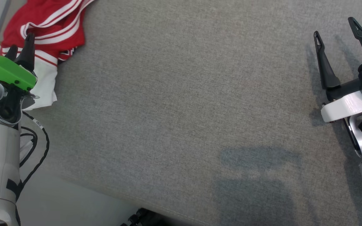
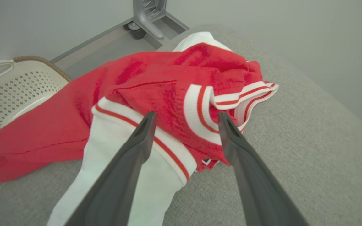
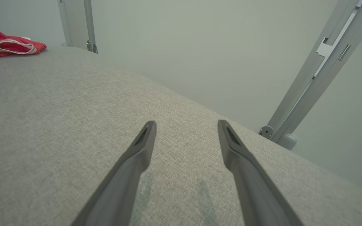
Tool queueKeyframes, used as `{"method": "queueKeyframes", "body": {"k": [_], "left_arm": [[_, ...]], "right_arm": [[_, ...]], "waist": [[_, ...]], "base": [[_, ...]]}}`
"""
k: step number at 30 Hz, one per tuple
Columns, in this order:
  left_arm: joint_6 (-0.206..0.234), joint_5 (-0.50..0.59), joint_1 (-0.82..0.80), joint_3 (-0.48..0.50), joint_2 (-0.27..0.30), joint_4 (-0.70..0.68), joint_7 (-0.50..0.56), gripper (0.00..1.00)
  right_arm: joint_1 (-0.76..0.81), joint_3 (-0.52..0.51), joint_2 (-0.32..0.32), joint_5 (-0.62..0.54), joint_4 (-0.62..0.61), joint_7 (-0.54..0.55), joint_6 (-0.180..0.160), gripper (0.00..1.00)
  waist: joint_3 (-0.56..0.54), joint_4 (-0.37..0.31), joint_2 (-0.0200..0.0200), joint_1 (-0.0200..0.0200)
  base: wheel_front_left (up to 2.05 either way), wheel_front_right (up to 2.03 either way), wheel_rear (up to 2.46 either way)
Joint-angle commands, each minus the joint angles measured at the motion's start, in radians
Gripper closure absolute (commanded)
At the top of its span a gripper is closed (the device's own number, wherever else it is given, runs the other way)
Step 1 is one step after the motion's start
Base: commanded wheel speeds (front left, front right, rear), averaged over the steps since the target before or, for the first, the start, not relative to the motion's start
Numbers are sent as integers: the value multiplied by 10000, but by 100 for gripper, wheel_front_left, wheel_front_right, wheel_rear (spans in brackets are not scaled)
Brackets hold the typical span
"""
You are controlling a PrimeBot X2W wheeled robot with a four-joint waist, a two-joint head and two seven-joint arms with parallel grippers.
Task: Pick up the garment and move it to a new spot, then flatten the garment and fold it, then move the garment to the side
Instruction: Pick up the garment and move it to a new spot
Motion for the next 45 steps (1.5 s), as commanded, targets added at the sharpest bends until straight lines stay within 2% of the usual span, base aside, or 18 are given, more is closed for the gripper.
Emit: {"method": "queueKeyframes", "body": {"k": [1,10,11,12,13,18,22,29,32,37,45], "left_arm": [[0,-149,-328,30,54,385,93,0],[4,-660,-709,-21,382,2092,-368,0],[9,-720,-658,-113,292,2107,-283,29],[7,-802,-579,-177,291,2123,-216,92],[7,-863,-486,-279,312,2082,-134,100],[-1,-1292,-25,-914,760,1235,606,100],[-1,-1536,150,-1320,1835,5,954,100],[-1,-2241,751,-1970,3023,-3181,1252,100],[-1,-2463,1032,-2218,3364,-4907,1553,100],[131,-3076,1404,-2175,3488,-7453,1975,100],[1159,-4366,2141,-2287,3001,-11255,2760,100]], "right_arm": [[-80,47,-79,110,-182,80,-8,0],[466,-71,-267,337,-807,523,-9,0],[531,-110,-256,361,-823,535,-9,0],[590,-134,-234,370,-816,532,-8,0],[655,-158,-187,376,-795,503,-8,0],[918,-223,249,472,-446,96,-6,0],[1091,-143,798,614,206,-519,-5,0],[1616,-326,1654,827,1299,-1409,-8,0],[1935,-495,1916,904,1560,-1565,-6,0],[2349,-664,2211,1024,1713,-1647,-6,0],[2624,-778,2541,1148,1369,-1647,-6,0]], "waist": [[1703,-880,0,-3],[1699,-937,0,-3],[1639,-916,0,-3],[1561,-898,0,-3],[1469,-882,0,-3],[739,-826,0,-3],[-209,-991,0,-3],[-2086,-1476,0,-3],[-2770,-1752,0,-3],[-3507,-2299,0,-3],[-3788,-3373,0,-3]], "base": [[0,0,0],[0,0,0],[0,0,0],[0,0,0],[0,0,0],[0,0,0],[0,0,0],[0,0,0],[0,0,0],[0,0,0],[0,0,0]]}}
